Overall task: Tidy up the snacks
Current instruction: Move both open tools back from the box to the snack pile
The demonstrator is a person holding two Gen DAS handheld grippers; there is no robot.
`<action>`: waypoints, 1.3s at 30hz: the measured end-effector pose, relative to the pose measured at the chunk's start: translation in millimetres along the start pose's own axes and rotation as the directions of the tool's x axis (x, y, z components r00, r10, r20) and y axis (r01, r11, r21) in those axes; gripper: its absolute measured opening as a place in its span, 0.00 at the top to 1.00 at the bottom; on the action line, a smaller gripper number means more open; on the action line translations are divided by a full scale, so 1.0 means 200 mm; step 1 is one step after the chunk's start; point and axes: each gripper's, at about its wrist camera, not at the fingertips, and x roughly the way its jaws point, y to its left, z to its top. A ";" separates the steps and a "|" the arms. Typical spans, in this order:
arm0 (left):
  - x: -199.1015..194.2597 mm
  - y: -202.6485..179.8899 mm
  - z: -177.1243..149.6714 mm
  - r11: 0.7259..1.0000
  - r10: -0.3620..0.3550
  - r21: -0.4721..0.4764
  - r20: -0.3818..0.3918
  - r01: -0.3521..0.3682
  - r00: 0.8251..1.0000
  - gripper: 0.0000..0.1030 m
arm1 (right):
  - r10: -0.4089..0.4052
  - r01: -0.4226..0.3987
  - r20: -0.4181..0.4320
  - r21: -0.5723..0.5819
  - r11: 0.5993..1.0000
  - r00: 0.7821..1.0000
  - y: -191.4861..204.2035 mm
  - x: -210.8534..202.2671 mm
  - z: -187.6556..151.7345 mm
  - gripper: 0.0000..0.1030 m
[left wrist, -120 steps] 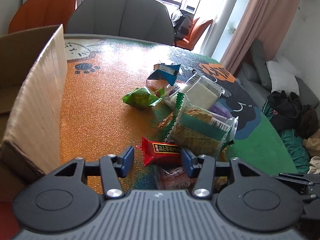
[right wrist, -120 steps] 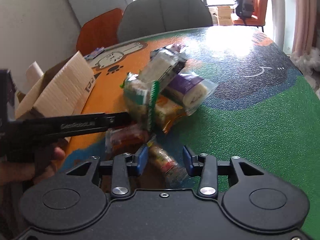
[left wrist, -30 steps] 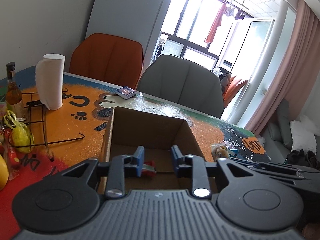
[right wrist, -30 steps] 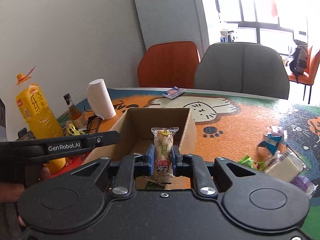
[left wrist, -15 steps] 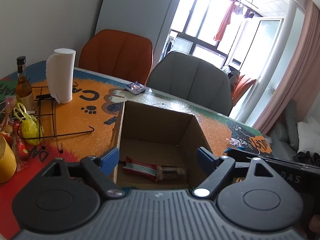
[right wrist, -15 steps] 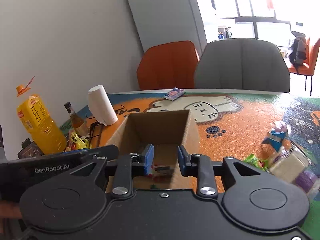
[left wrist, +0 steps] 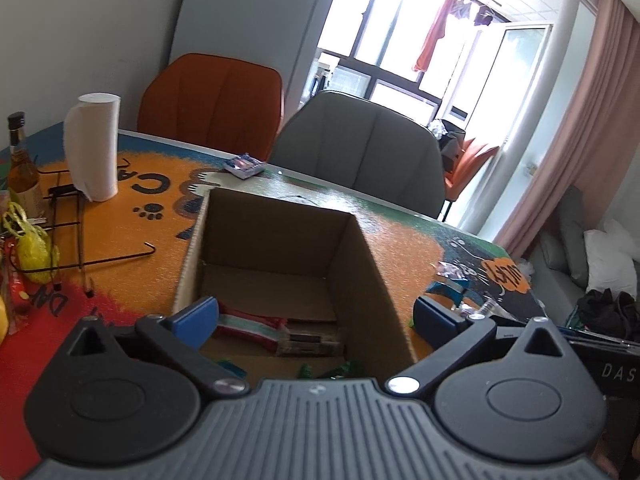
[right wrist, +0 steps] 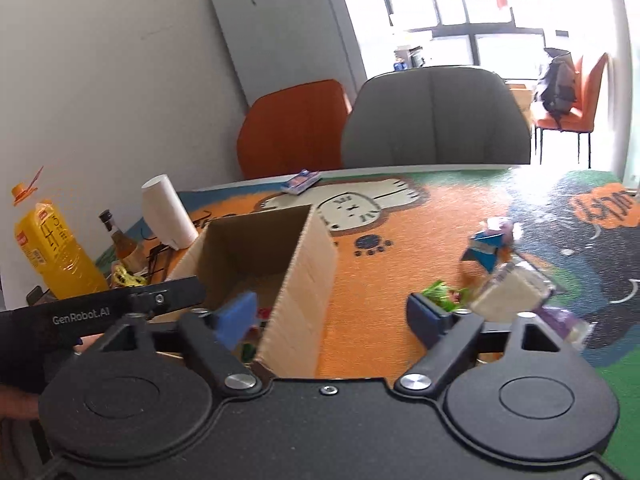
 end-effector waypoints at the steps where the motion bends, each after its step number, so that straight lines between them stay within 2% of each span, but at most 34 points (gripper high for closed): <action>1: 0.00 -0.01 0.00 1.000 -0.005 0.001 -0.002 0.005 1.000 0.00 | -0.004 0.004 0.001 0.007 1.000 1.000 -0.02 -0.01 0.00 0.13; 6: 0.01 -0.07 -0.02 0.999 -0.032 0.016 -0.008 0.033 0.999 0.00 | -0.035 0.034 0.004 0.027 0.999 0.999 -0.08 -0.06 -0.01 0.07; 13: 0.03 -0.14 -0.04 0.997 -0.068 0.032 -0.028 0.069 0.997 0.00 | -0.078 0.078 0.010 0.048 0.996 0.997 -0.17 -0.11 -0.04 0.05; 17: 0.03 -0.18 -0.06 0.996 -0.078 0.048 -0.039 0.079 0.996 0.00 | -0.098 0.097 0.011 0.047 0.994 0.995 -0.20 -0.14 -0.04 0.00; 27: 0.06 -0.29 -0.10 0.991 -0.099 0.079 -0.086 0.106 0.991 0.00 | -0.120 0.120 -0.002 0.077 0.990 0.993 -0.30 -0.18 -0.08 0.00; 39: 0.07 -0.43 -0.16 0.982 -0.143 0.109 -0.092 0.153 0.985 0.01 | -0.130 0.130 -0.002 0.110 0.985 0.991 -0.42 -0.24 -0.12 0.00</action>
